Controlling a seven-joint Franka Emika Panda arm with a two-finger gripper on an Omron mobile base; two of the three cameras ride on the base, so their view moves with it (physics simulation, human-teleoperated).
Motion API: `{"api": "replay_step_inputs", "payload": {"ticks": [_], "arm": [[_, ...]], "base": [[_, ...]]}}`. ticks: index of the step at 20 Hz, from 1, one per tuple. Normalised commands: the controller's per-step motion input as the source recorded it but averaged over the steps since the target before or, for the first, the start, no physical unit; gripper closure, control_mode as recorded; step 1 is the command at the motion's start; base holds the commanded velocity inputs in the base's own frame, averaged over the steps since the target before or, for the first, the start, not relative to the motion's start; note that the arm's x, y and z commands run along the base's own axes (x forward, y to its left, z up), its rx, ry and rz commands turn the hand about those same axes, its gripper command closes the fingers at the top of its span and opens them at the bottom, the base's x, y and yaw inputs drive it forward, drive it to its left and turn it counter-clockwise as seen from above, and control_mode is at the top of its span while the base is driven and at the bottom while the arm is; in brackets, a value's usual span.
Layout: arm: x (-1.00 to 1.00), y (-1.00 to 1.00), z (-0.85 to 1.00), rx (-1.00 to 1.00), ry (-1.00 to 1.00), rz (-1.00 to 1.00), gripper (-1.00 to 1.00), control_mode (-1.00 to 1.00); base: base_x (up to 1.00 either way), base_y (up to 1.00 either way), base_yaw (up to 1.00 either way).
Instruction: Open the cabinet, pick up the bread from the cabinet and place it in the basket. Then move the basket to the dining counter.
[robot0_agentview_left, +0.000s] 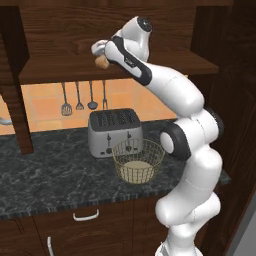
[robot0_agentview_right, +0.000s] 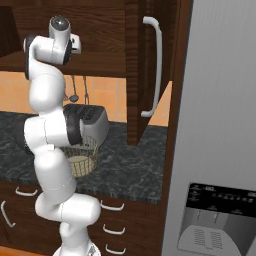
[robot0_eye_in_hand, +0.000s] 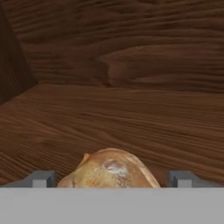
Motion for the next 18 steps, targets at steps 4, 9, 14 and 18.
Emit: {"api": "replay_step_inputs", "payload": {"ticks": [4, 9, 14, 18], "arm": [[0.02, 0.28, -0.26, -0.08, 0.05, 0.08, -1.0, -1.0], [0.0, 0.15, -0.39, -0.06, 0.05, 0.06, -1.0, -1.0], [-0.19, 0.0, -0.73, -0.07, 0.05, 0.03, -1.0, -1.0], [-0.48, 0.0, -0.85, -0.05, 0.0, 0.01, 1.0, -1.0]], "base": [[0.0, 0.0, 0.0], [0.0, 0.0, 0.0], [0.0, 0.0, 0.0], [0.0, 0.0, 0.0]]}}
